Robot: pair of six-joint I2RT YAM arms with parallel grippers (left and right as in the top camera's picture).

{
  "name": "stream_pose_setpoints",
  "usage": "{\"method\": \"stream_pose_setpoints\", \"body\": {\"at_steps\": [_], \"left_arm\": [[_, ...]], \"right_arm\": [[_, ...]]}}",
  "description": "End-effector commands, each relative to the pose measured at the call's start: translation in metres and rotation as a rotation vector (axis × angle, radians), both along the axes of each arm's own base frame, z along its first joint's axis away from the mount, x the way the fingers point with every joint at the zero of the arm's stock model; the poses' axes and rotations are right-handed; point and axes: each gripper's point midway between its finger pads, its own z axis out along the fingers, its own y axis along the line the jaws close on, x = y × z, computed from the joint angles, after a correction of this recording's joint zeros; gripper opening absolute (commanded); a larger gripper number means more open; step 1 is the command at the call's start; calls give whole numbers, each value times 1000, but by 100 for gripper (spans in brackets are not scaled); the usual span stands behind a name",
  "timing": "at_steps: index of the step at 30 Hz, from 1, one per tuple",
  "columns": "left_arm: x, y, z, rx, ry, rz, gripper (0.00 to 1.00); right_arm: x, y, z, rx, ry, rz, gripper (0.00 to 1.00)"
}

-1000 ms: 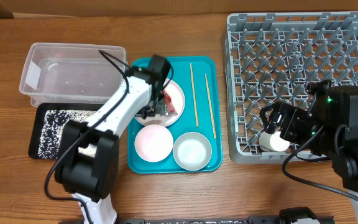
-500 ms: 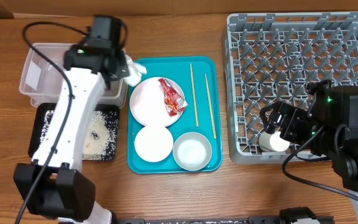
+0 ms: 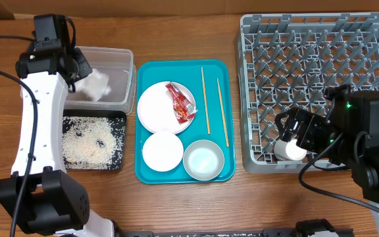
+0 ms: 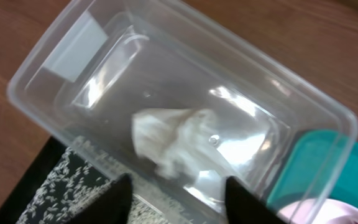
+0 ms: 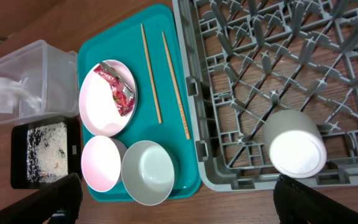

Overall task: Sort waste into correct bins and load items into the dishwasher
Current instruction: 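Grasp the red wrapper on the plate with the left gripper, then drop the red wrapper into the clear plastic bin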

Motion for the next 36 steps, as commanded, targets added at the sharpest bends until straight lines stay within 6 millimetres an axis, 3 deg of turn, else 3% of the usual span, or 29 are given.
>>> {"method": "stream_pose_setpoints", "body": {"at_steps": [1,5,8,11,14,18,21,22,24,28,32,36], "left_arm": [[11,-52,-2,-67,2,-246,61],[5,-123,-7,-141,34,-459,59],[-10,-175,-19,-139,89,-576,61],[-25,-213,-46,-140,141,-565,63],[-35,-245,-87,-170,176,-517,66],[-36,-275,-141,-196,224,-518,72],[-36,-285,-172,-224,272,-529,71],[-39,-288,-190,-240,310,-528,61],[-42,-285,-201,-243,339,-517,49],[-42,-282,-194,-242,336,-514,5],[-36,-284,-159,-243,278,-537,4],[-24,-265,-96,-186,168,-511,4]], "right_arm": [[1,-1,5,-1,-21,2,100],[1,-1,5,-1,-21,2,100],[1,-1,5,-1,-21,2,100],[0,-1,5,-2,-19,2,100],[-1,-1,4,-2,-14,2,100],[-2,-1,3,-3,-9,2,100],[-3,-1,2,-3,-3,2,100],[-3,-1,2,-4,1,2,100],[-4,-1,1,-4,4,2,100],[-4,-1,1,-5,4,1,100],[-4,-3,1,-14,3,-5,100],[-4,-3,1,-14,3,-5,100]]}}
